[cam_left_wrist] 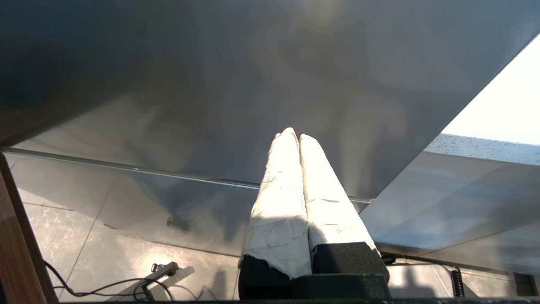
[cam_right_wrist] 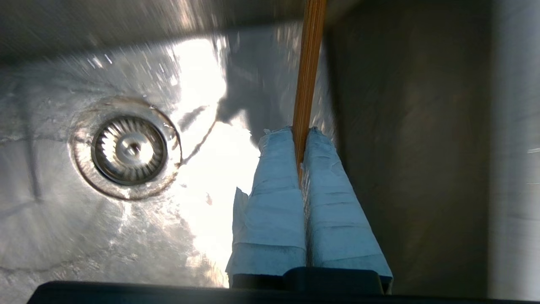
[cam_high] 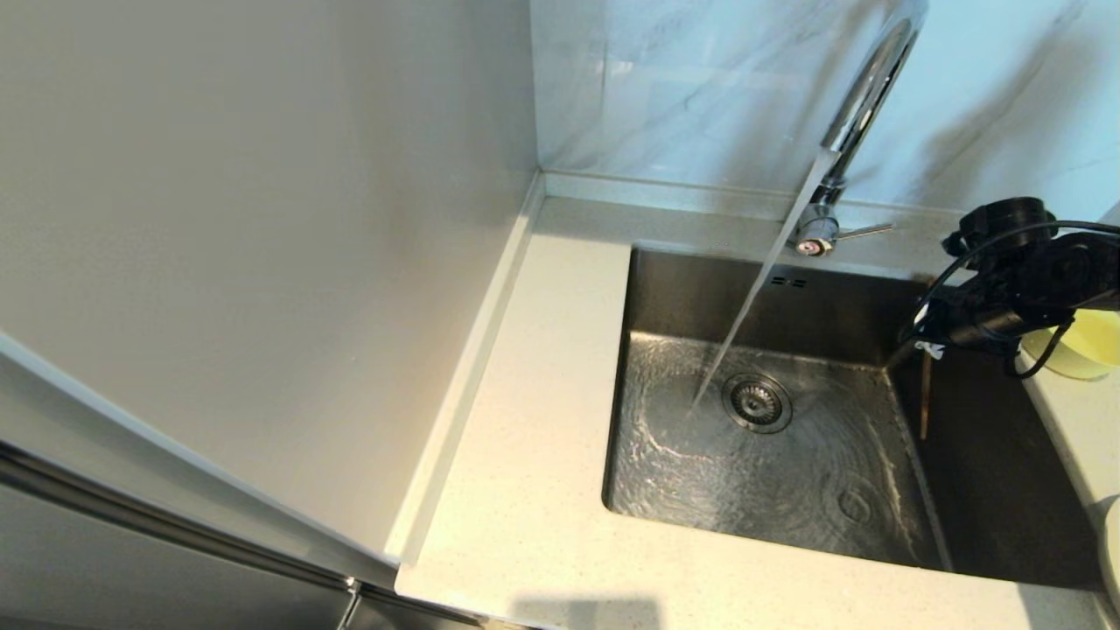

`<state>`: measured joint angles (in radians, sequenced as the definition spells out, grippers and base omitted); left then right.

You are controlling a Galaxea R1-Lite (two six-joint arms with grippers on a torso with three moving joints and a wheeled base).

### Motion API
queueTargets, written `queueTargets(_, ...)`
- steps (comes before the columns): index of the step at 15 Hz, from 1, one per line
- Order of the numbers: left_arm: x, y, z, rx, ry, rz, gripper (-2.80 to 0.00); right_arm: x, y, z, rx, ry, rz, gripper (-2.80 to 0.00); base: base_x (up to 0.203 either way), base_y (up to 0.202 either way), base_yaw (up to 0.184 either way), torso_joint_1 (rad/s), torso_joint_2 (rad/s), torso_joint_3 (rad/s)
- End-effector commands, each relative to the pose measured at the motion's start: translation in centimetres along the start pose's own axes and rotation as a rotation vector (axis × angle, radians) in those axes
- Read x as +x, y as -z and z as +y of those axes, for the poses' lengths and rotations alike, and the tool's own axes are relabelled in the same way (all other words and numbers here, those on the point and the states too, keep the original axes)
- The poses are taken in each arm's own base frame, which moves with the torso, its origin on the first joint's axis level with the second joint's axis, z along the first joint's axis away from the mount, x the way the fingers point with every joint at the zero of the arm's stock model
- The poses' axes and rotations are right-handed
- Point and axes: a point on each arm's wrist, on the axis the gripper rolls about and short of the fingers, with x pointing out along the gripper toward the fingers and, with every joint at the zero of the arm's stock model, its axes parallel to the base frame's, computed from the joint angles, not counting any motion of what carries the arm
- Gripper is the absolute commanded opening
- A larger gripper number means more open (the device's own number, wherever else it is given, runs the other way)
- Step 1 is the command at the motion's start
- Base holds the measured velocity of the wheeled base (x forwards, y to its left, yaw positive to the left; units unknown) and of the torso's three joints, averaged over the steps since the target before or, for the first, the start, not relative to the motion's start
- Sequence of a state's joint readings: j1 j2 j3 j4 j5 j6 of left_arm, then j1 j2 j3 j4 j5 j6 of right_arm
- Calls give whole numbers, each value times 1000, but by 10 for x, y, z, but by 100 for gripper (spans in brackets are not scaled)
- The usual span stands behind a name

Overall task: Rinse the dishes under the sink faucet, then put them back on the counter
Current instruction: Place the chopsticks on the table

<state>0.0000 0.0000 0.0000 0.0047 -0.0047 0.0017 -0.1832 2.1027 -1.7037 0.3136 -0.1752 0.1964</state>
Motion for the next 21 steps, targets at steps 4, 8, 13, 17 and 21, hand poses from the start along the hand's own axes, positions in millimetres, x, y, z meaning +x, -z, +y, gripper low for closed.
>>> queueTargets(4,0,0,0,0,0,0,-280,-57,-47,-4,54,86,-242,-280,0,0,0,0,0,0)
queueTargets(8,0,0,0,0,0,0,-280,-101,-91,-12,180,153,-566,-280,0,0,0,0,0,0)
queueTargets(13,0,0,0,0,0,0,-280,-62,-26,-21,96,254,-342,-280,0,0,0,0,0,0)
queueTargets(17,0,0,0,0,0,0,-280,-100,-65,-29,108,228,-494,-280,0,0,0,0,0,0)
queueTargets(21,0,0,0,0,0,0,-280,-172,-103,-34,171,171,-724,-280,0,0,0,0,0,0)
